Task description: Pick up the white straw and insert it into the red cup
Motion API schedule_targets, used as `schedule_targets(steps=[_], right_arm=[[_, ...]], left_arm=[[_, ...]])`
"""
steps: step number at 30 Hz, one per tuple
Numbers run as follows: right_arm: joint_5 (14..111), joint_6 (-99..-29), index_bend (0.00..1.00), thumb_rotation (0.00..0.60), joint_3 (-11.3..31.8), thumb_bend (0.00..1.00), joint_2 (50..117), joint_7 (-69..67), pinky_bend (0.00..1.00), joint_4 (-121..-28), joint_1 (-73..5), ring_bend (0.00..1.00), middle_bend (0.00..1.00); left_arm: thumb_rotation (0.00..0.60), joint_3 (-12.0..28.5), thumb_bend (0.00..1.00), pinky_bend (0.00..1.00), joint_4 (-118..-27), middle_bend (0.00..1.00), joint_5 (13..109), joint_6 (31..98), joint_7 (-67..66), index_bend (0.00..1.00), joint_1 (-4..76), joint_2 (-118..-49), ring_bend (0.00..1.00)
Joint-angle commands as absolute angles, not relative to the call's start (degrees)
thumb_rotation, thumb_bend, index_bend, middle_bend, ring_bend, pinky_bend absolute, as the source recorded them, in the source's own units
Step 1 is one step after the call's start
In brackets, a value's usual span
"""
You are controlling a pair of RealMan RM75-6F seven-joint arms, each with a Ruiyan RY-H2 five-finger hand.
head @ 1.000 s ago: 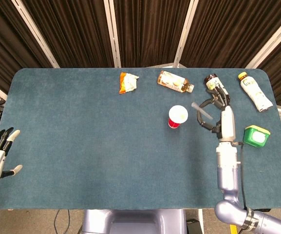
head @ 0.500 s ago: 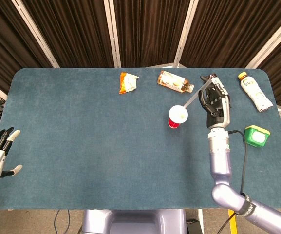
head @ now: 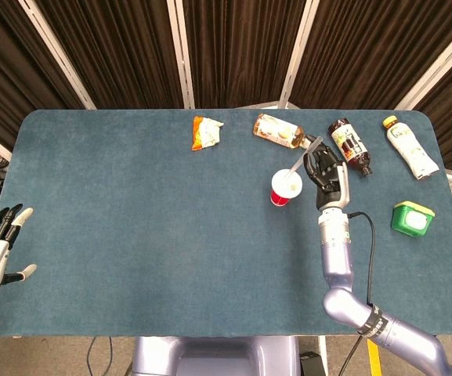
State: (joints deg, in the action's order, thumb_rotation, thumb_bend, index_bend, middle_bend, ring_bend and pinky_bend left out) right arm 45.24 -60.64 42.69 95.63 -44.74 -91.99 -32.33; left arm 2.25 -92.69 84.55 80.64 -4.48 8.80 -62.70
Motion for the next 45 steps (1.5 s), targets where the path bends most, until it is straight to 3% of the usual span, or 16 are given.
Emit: schedule_targets(steps=[1, 45], right_arm=[[45.08, -59.94, 0.63, 0.6, 42.84, 0.38, 95.43, -44.94, 0.0, -91.31, -32.41, 0.0, 0.26], [42.24, -55.47, 0.64, 0.6, 42.9, 0.38, 95.34, -45.75, 0.0, -85.64, -31.68, 0.0, 0.26]], left_arm=[[0.6, 2.24, 0.06, 0.0, -92.68, 0.0, 84.55, 80.65, -4.46, 0.03, 8.79, -62.69, 0.0], [0.6, 2.27, 0.06, 0.0, -92.87, 0.0, 84.31, 80.7, -5.08, 0.04, 8.81, -62.79, 0.0]])
